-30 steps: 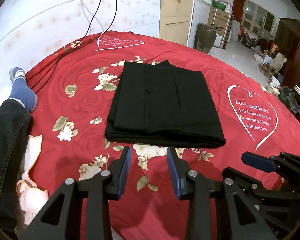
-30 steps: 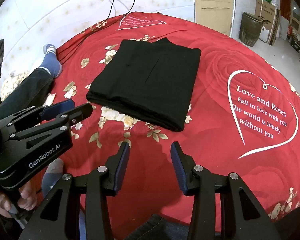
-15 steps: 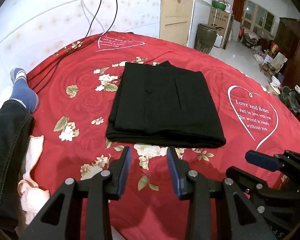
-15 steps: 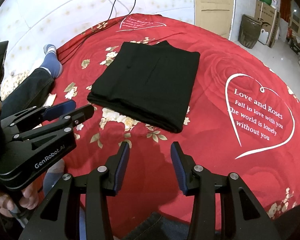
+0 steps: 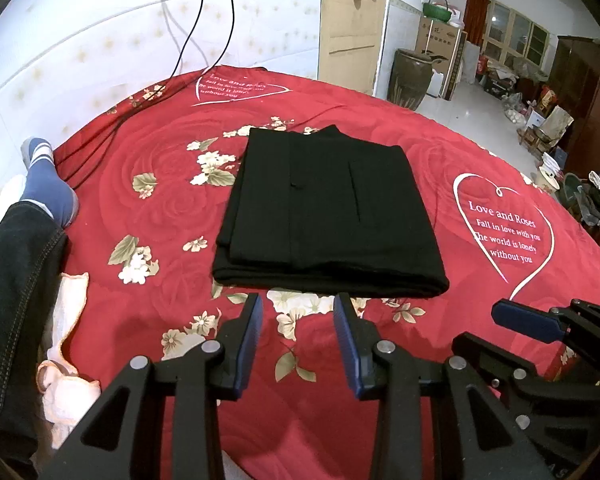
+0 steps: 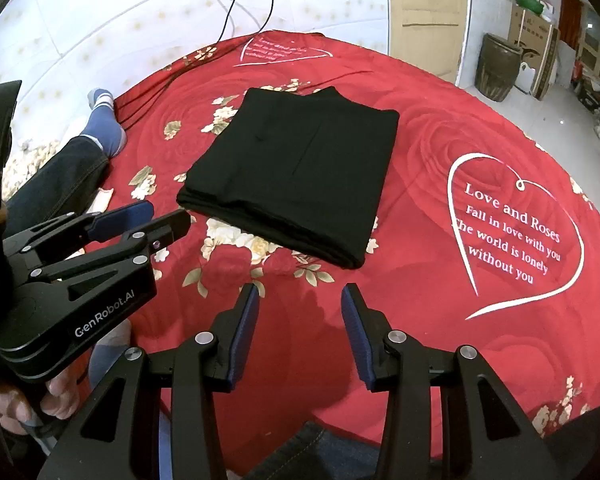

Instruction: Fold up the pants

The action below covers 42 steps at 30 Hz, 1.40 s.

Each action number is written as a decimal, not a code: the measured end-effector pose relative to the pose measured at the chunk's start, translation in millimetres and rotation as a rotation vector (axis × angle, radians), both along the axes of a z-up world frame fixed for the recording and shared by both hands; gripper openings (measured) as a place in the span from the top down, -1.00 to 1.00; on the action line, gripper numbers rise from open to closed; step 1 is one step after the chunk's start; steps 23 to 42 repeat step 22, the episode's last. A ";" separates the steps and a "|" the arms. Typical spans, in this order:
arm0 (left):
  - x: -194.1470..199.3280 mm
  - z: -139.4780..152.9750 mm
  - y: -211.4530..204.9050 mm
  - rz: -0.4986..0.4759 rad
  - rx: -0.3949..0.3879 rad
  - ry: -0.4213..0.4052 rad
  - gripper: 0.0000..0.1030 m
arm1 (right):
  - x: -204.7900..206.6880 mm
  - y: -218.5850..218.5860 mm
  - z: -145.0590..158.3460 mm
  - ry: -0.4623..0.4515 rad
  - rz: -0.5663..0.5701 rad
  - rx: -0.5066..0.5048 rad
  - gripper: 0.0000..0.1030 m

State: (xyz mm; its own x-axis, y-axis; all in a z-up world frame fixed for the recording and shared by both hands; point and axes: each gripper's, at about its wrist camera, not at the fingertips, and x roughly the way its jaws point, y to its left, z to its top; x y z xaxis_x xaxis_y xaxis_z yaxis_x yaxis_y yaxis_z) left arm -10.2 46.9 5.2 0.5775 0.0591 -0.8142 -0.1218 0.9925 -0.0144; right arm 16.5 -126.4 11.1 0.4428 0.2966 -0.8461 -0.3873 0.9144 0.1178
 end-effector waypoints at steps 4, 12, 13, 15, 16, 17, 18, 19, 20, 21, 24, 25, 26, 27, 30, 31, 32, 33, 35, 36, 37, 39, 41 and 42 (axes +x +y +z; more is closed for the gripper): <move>-0.1 -0.2 -0.1 0.000 0.003 -0.001 0.24 | -0.6 0.6 0.5 -0.004 0.003 -0.003 0.16; 0.5 0.5 -2.5 -0.005 0.016 0.003 0.24 | -0.7 0.8 -1.2 0.000 0.003 -0.004 0.16; 0.7 0.7 -2.7 -0.007 0.020 0.002 0.24 | -0.8 0.8 -1.2 0.000 0.003 -0.005 0.16; 0.2 0.2 -3.5 -0.007 0.026 0.000 0.24 | -0.8 0.9 -1.8 0.000 0.004 -0.003 0.16; 0.0 0.0 -3.7 -0.007 0.027 -0.001 0.24 | -0.4 0.9 -2.2 0.001 0.005 -0.004 0.16; 0.2 0.2 -3.3 -0.006 0.030 -0.003 0.24 | -0.4 0.9 -2.2 0.001 0.005 -0.004 0.16; -0.4 -0.2 -4.0 -0.005 0.031 -0.005 0.24 | -0.5 0.7 -2.5 0.001 0.005 -0.003 0.16; -0.6 -0.2 -4.1 -0.006 0.032 -0.008 0.24 | -0.4 0.9 -2.2 0.002 0.004 -0.002 0.16; -0.5 -0.6 -4.1 -0.005 0.034 -0.008 0.24 | -0.4 0.8 -2.8 0.002 0.003 -0.002 0.16; -0.2 -0.8 -3.9 -0.007 0.032 -0.008 0.24 | -0.1 0.6 -4.6 0.003 0.004 -0.001 0.16; -0.2 -0.9 -4.0 -0.005 0.030 -0.006 0.24 | 0.1 0.8 -5.7 0.005 0.004 -0.001 0.16; -0.2 -0.9 -4.0 -0.005 0.030 -0.006 0.24 | 0.1 0.8 -5.7 0.005 0.004 -0.001 0.16; -0.2 -0.9 -4.0 -0.005 0.030 -0.006 0.24 | 0.1 0.8 -5.7 0.005 0.004 -0.001 0.16; -0.2 -0.9 -4.0 -0.005 0.030 -0.006 0.24 | 0.1 0.8 -5.7 0.005 0.004 -0.001 0.16; -0.2 -0.9 -4.0 -0.005 0.030 -0.006 0.24 | 0.1 0.8 -5.7 0.005 0.004 -0.001 0.16; -0.2 -0.9 -4.0 -0.005 0.030 -0.006 0.24 | 0.1 0.8 -5.7 0.005 0.004 -0.001 0.16; -0.2 -0.9 -4.0 -0.005 0.030 -0.006 0.24 | 0.1 0.8 -5.7 0.005 0.004 -0.001 0.16; -0.2 -0.9 -4.0 -0.005 0.030 -0.006 0.24 | 0.1 0.8 -5.7 0.005 0.004 -0.001 0.16; -0.2 -0.9 -4.0 -0.005 0.030 -0.006 0.24 | 0.1 0.8 -5.7 0.005 0.004 -0.001 0.16; -0.2 -0.9 -4.0 -0.005 0.030 -0.006 0.24 | 0.1 0.8 -5.7 0.005 0.004 -0.001 0.16; -0.2 -0.9 -4.0 -0.005 0.030 -0.006 0.24 | 0.1 0.8 -5.7 0.005 0.004 -0.001 0.16; -0.2 -0.9 -4.0 -0.005 0.030 -0.006 0.24 | 0.1 0.8 -5.7 0.005 0.004 -0.001 0.16; -0.2 -0.9 -4.0 -0.005 0.030 -0.006 0.24 | 0.1 0.8 -5.7 0.005 0.004 -0.001 0.16; -0.2 -0.9 -4.0 -0.005 0.030 -0.006 0.24 | 0.1 0.8 -5.7 0.005 0.004 -0.001 0.16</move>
